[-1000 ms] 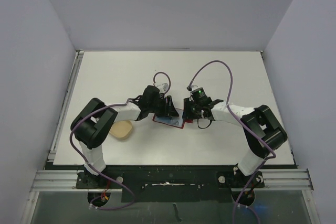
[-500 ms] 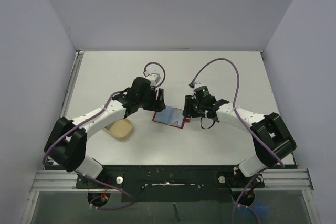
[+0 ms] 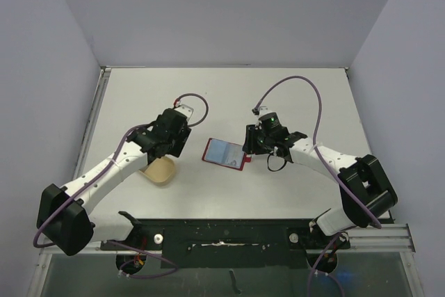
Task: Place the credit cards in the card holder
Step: Pick up the credit card from the storage box.
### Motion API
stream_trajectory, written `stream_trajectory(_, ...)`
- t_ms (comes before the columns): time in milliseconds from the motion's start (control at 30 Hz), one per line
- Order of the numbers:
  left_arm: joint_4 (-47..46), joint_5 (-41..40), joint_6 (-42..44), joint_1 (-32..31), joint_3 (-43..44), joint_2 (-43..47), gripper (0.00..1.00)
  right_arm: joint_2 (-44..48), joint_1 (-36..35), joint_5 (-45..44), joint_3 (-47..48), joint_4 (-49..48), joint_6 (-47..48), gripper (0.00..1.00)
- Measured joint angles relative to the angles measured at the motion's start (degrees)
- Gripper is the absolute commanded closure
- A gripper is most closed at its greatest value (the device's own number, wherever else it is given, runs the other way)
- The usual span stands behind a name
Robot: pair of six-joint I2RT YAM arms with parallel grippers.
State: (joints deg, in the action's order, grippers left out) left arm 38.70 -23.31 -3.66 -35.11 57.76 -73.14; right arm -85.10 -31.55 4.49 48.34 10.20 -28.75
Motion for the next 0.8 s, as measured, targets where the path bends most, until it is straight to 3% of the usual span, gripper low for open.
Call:
stream_trajectory(267,0.94,-6.75,4.22,0.31,-1.57,0.0,0.42,0.0,0.0,0.0,0.02,0.2,0.09,0.64)
stream_trajectory(467,-0.98,-9.31,11.93,0.33,-8.76,1.88,0.43,0.0,0.04,-0.26,0.02,0.63,1.16,0.64)
stream_trajectory(800,-5.44,-9.33,16.96,2.75,-12.52,2.01,0.44,0.02,0.5,-0.46,1.01,0.94,2.47,0.65)
